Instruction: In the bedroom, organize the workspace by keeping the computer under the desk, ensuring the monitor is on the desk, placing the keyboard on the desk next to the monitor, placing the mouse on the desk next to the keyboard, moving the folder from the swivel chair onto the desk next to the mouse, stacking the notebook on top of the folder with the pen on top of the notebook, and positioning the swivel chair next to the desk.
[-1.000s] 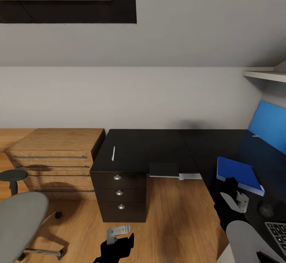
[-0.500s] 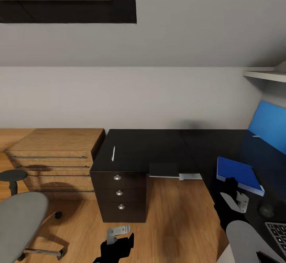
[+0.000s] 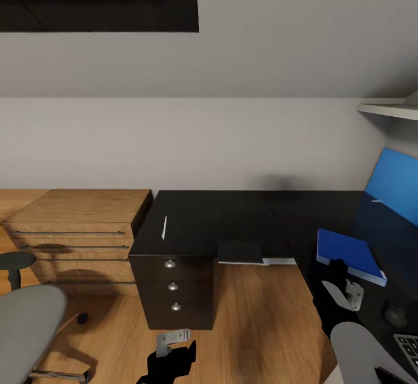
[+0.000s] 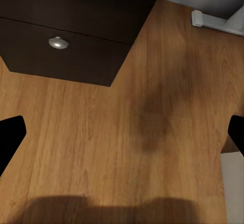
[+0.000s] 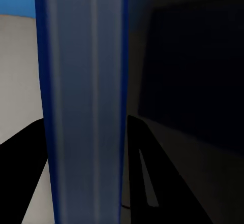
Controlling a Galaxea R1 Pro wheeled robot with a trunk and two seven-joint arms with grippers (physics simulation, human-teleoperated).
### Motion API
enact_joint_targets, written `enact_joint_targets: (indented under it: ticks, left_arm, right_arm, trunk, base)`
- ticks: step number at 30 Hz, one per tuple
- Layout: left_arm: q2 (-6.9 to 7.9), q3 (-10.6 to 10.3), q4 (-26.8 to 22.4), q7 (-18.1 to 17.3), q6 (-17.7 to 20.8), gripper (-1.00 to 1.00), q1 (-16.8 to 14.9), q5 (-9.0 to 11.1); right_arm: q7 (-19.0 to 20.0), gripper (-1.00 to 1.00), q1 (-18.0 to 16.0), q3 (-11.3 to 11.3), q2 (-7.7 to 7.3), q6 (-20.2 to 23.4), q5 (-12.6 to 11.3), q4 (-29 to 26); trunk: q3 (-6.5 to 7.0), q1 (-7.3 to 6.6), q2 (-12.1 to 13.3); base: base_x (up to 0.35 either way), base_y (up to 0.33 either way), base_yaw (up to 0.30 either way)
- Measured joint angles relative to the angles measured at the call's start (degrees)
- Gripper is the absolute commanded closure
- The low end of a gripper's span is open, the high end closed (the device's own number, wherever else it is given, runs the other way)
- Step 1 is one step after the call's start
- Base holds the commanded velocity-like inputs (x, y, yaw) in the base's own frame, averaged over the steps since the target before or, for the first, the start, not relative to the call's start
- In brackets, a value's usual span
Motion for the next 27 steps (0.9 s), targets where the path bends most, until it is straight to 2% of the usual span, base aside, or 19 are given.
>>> enact_joint_targets:
  ticks: [21,27]
  left_arm:
    - [-0.03,0.37,-0.16,0.18,-0.01,-1.0,0.0,0.23]
    - [-0.17,0.27,-0.41,0.25,0.0,-1.0,0.0,0.29]
  right_arm:
    - [0.59,1.0,0.0,0.12,0.01,-0.18,0.48,-0.37]
    - [6.11,1.0,-0.01,0.06,-0.05,-0.19,0.56,-0.95]
  trunk:
    - [0.0,0.0,0.0]
    - [0.0,0.0,0.0]
  base:
    - [0.001,0.0,0.0]
    - [0.0,0.0,0.0]
